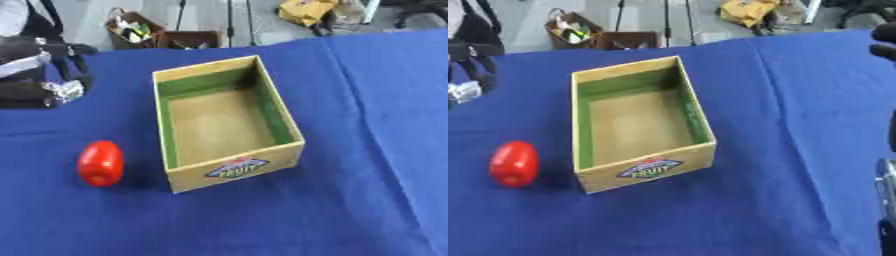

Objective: Pick up objects on the table and place them in the box.

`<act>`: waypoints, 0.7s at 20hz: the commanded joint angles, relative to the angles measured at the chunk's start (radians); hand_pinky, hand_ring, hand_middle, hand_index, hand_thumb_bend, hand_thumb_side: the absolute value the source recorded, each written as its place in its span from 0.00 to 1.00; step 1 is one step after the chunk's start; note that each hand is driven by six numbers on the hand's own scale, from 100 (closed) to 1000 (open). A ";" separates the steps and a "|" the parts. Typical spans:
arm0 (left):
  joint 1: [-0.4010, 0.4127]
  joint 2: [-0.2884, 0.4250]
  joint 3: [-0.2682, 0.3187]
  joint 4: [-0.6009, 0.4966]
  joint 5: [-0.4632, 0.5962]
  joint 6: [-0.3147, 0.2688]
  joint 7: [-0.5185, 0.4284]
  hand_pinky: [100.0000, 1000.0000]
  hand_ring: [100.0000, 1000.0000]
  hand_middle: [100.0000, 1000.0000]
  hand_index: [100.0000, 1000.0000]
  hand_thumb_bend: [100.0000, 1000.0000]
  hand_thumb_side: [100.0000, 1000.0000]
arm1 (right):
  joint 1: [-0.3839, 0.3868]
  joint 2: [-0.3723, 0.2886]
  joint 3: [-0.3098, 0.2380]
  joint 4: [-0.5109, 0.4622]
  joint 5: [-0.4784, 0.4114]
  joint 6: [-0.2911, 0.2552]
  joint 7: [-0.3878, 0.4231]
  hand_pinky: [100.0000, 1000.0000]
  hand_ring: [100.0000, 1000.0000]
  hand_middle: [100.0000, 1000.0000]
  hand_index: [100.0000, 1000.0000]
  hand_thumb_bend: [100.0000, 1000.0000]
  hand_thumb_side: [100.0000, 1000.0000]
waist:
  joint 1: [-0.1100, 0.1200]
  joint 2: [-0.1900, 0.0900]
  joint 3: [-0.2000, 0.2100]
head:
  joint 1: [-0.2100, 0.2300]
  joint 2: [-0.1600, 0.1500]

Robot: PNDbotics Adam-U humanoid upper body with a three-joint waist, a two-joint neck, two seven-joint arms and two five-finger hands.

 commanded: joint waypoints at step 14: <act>-0.033 0.032 -0.082 0.232 -0.196 -0.136 -0.021 0.55 0.75 0.88 1.00 0.90 0.81 | 0.001 -0.027 0.001 -0.016 -0.003 0.004 0.007 0.69 0.70 0.58 0.74 0.00 0.79 | 0.007 -0.025 0.005 | 0.002 -0.005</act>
